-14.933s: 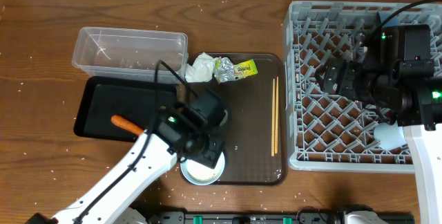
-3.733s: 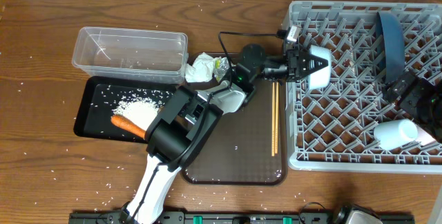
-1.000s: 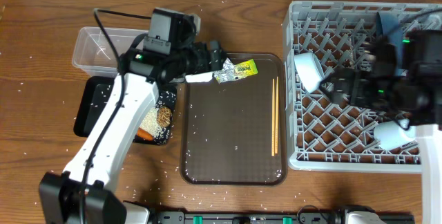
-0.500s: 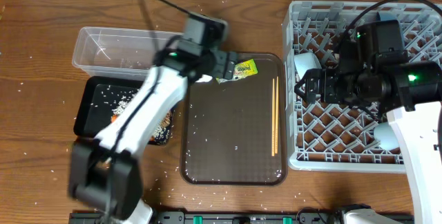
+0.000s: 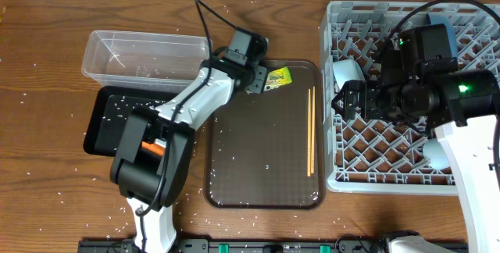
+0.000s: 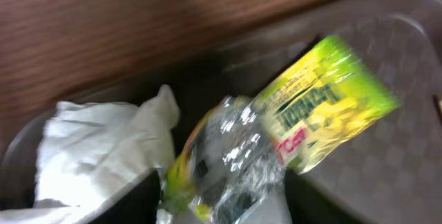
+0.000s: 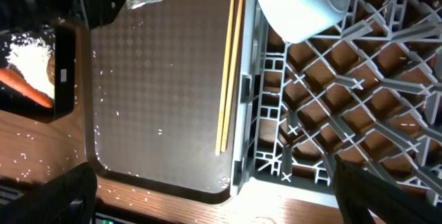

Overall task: Sort waste into correct bins and load items into the dishwasher rack
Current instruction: 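Grasp yellow snack wrapper with left gripper and drop it in clear bin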

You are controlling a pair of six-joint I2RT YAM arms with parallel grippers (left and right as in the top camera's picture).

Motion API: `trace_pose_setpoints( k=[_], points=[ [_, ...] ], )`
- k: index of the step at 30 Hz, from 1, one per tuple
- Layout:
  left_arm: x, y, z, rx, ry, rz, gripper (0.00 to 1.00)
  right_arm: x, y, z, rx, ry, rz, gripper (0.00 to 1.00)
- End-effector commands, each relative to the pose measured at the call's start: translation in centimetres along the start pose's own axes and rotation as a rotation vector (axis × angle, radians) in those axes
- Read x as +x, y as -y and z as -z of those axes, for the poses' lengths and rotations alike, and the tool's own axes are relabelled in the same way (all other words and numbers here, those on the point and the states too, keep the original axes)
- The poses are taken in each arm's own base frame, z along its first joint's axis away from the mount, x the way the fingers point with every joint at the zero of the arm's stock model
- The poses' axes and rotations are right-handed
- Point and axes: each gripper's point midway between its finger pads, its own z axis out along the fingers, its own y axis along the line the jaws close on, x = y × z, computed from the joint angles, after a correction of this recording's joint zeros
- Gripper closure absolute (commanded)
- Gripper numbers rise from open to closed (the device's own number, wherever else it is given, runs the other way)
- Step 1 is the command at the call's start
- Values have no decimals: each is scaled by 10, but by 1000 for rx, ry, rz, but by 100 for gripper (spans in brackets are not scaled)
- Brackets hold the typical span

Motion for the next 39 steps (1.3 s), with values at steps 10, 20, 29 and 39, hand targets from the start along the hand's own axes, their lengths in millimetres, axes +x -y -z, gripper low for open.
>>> trace_pose_setpoints(
  k=[10, 20, 29, 39],
  points=[
    [-31, -2, 87, -33, 102, 11, 94, 7, 2, -9, 26, -27, -2, 1],
    [-43, -112, 160, -297, 204, 103, 94, 9, 2, -11, 26, -34, 0, 1],
    [-14, -196, 138, -399, 101, 152, 93, 8, 2, -12, 26, -30, -2, 1],
    [-46, -128, 180, -168, 230, 102, 40, 9, 2, -12, 26, -34, -1, 1]
  ],
)
